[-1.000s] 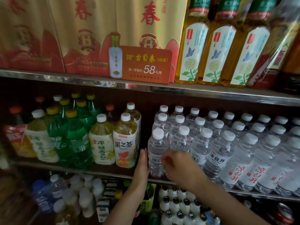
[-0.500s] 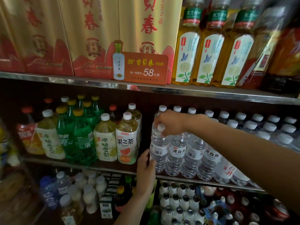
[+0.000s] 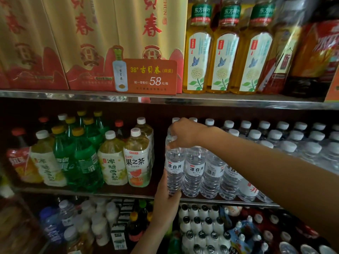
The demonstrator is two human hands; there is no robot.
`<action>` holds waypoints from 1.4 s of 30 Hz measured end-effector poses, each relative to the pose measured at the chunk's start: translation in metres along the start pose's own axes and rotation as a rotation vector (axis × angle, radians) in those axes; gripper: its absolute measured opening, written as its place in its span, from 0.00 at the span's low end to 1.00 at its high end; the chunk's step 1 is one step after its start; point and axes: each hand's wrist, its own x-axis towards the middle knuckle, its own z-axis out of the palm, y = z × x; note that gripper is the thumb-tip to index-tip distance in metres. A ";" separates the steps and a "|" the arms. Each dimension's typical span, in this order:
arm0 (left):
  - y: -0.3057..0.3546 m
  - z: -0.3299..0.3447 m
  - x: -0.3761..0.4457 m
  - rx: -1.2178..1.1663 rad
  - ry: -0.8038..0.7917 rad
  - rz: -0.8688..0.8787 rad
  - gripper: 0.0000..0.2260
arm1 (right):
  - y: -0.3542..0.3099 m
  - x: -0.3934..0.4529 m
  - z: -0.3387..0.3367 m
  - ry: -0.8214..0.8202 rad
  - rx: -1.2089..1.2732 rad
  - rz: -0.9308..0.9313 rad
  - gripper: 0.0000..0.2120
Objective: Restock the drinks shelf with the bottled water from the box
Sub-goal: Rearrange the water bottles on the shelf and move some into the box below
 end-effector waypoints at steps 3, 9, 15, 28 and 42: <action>-0.002 -0.002 -0.001 -0.006 -0.014 -0.021 0.34 | 0.000 -0.005 -0.003 -0.018 0.051 0.006 0.28; -0.004 -0.003 -0.002 -0.014 -0.017 -0.026 0.35 | -0.002 -0.011 0.000 -0.021 0.095 0.006 0.27; 0.000 -0.006 -0.005 -0.014 -0.043 -0.045 0.36 | -0.002 -0.019 -0.004 -0.012 0.151 0.013 0.30; 0.008 -0.001 -0.027 -0.100 0.052 -0.095 0.34 | 0.064 -0.078 -0.033 -0.029 0.493 0.210 0.22; 0.061 0.069 -0.042 -1.232 -0.084 -0.840 0.29 | 0.090 -0.078 -0.017 -0.246 0.448 0.213 0.23</action>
